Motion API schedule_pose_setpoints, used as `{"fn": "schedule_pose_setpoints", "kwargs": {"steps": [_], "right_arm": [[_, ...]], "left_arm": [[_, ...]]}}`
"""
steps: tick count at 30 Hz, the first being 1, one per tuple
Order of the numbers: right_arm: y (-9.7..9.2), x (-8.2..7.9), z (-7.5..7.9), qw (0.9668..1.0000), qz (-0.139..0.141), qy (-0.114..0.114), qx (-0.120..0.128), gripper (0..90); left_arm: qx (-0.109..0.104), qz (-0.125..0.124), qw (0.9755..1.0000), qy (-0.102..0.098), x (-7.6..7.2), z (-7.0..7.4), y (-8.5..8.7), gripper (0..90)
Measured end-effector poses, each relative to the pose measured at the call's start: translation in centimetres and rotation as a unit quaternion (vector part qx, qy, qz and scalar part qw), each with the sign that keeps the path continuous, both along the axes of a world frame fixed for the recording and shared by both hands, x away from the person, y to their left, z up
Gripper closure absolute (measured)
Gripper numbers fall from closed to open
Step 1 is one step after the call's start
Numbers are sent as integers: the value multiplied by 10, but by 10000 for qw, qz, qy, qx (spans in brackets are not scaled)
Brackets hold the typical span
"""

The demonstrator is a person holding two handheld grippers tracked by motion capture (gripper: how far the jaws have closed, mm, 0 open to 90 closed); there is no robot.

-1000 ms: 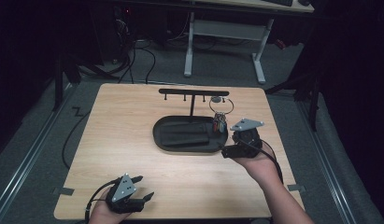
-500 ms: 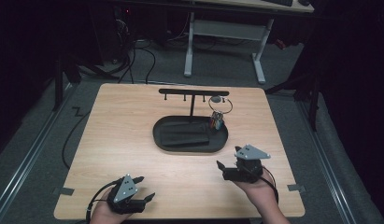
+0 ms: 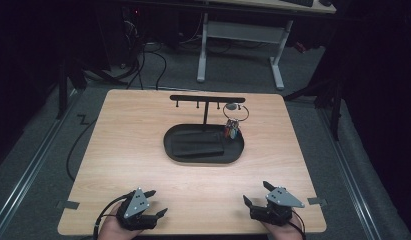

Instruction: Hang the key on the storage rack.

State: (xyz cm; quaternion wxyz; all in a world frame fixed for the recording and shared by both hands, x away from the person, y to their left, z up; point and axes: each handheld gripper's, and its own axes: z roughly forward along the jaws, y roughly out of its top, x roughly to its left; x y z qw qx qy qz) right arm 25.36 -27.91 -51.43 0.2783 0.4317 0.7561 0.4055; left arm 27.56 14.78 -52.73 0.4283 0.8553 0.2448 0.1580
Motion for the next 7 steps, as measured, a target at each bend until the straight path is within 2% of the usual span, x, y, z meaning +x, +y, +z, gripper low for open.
{"fn": "schedule_pose_setpoints", "kwargs": {"steps": [1, 2, 5, 7], "right_arm": [[-2, 1, -2, 9998, -51, 131, 120, 147], [-4, 2, -3, 9996, -78, 170, 211, 147], [-4, 5, -4, 9998, -90, 136, 151, 147], [-4, 6, -6, 9996, -92, 200, 161, 146]], "left_arm": [[-1, -2, 10000, 15, 0, 0, -1, 304], [-21, 9, 10000, 38, 1, 0, -1, 303], [-5, 5, 10000, 67, 1, 0, -3, 305], [1, 10, 10000, 95, 1, -1, -2, 306]]}}
